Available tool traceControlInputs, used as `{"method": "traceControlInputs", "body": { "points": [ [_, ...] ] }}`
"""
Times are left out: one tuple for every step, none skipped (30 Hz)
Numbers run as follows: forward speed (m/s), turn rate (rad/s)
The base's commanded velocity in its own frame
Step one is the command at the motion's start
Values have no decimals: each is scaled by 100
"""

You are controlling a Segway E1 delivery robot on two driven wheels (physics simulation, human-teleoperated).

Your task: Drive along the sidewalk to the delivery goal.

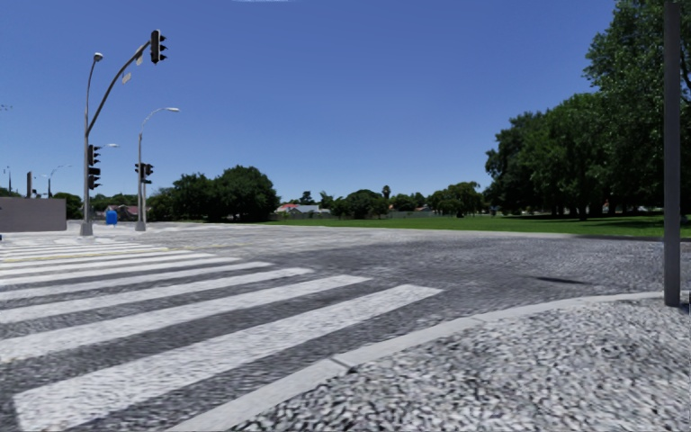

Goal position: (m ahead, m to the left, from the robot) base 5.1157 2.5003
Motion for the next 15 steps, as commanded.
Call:
{"method": "traceControlInputs", "body": {
  "points": [
    [193, 47],
    [192, 47],
    [192, 47],
    [192, 47],
    [189, 47],
    [189, 47],
    [182, 47],
    [177, 47],
    [173, 47],
    [173, 47],
    [171, 47],
    [168, 49],
    [168, 49],
    [164, 52],
    [158, 54]
  ]
}}
